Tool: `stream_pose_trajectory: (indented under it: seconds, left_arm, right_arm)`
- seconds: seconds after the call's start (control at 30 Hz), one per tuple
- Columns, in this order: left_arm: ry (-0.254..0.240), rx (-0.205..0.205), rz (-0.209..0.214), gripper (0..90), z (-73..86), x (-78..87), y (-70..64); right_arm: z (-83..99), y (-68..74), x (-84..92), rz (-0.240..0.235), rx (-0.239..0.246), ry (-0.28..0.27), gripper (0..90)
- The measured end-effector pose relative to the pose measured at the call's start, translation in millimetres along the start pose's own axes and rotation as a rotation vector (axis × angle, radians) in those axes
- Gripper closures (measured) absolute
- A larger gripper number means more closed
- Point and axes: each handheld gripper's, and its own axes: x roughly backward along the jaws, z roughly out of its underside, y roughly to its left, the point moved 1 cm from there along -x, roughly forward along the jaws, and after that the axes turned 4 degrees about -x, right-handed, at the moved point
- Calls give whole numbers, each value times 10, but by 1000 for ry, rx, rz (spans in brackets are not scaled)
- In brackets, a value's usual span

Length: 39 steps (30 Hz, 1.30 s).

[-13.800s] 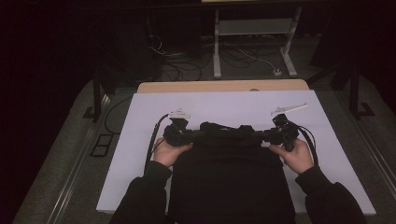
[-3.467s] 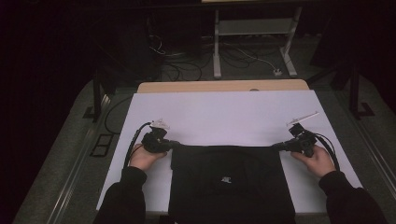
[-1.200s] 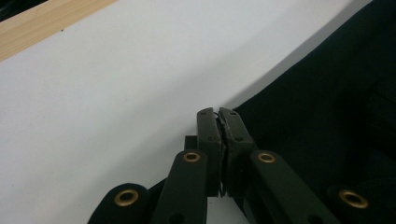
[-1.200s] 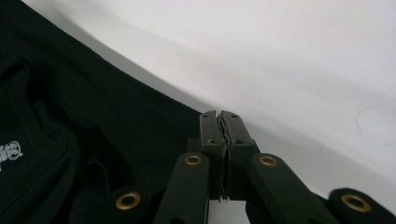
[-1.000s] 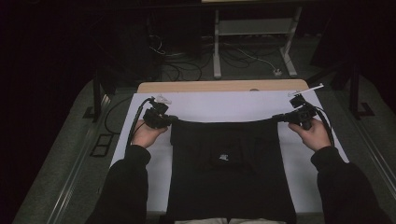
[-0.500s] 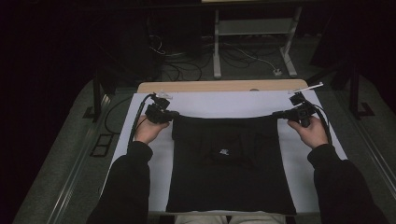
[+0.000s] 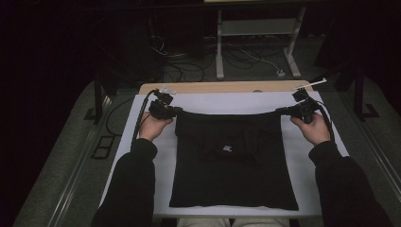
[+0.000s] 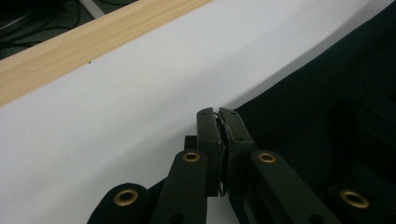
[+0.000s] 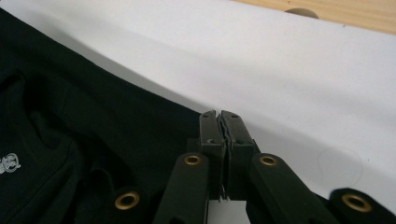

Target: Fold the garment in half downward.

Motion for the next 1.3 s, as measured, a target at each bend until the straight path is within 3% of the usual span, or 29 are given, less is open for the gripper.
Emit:
stream_pose_trajectory:
  seconds: [0.33, 0.6, 1.3]
  left_arm:
    - [-23, 34, -9, 864, -19, -78, 124]
    - [-19, 32, -16, 865, -65, -180, 185]
    - [29, 84, -32, 860, 101, -459, 259]
  right_arm:
    - [-134, -21, -40, 2, -4, -25, 867]
    - [-151, -115, -111, -6, -33, -35, 867]
    - [-99, -256, -450, -3, -78, -19, 865]
